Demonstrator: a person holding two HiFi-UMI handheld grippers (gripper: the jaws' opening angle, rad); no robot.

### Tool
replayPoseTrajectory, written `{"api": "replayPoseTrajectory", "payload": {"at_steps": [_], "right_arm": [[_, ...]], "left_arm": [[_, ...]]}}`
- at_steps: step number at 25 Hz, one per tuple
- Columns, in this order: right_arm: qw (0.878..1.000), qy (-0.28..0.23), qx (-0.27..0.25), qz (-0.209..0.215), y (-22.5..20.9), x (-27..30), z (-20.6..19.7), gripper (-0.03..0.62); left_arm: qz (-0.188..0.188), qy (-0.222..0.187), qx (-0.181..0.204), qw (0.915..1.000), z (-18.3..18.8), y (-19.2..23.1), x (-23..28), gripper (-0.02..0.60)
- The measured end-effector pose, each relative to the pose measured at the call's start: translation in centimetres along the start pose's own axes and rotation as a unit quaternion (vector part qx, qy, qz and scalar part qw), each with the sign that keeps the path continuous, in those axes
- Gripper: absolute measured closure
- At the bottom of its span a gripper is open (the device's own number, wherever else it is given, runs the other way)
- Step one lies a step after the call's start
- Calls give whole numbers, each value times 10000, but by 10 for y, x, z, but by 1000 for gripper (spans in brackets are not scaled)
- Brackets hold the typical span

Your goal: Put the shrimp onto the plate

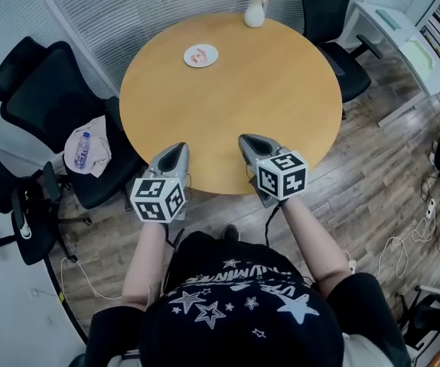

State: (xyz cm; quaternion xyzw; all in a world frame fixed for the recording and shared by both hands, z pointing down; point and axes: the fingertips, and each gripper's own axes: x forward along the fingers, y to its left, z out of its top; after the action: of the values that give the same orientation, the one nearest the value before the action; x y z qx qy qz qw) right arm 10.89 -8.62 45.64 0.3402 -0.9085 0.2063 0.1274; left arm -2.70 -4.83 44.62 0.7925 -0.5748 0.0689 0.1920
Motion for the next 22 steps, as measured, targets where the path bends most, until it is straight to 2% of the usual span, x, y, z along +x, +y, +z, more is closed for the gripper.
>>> {"api": "replayPoseTrajectory", "payload": {"at_steps": [8,15,22], "right_arm": [[9998,115,130,-86,11,1,-9,594],[9996,70,164,-234,48,15,-7,594],[9992,-43,99,-392,71,10,-7,594]], "left_arm": [[-83,56,-51,9999,-1,7,-10,580],[-128,110,-102,9998,-1,39,-41,580],[-293,76,-53,9995,-3,45,-60,580]]}}
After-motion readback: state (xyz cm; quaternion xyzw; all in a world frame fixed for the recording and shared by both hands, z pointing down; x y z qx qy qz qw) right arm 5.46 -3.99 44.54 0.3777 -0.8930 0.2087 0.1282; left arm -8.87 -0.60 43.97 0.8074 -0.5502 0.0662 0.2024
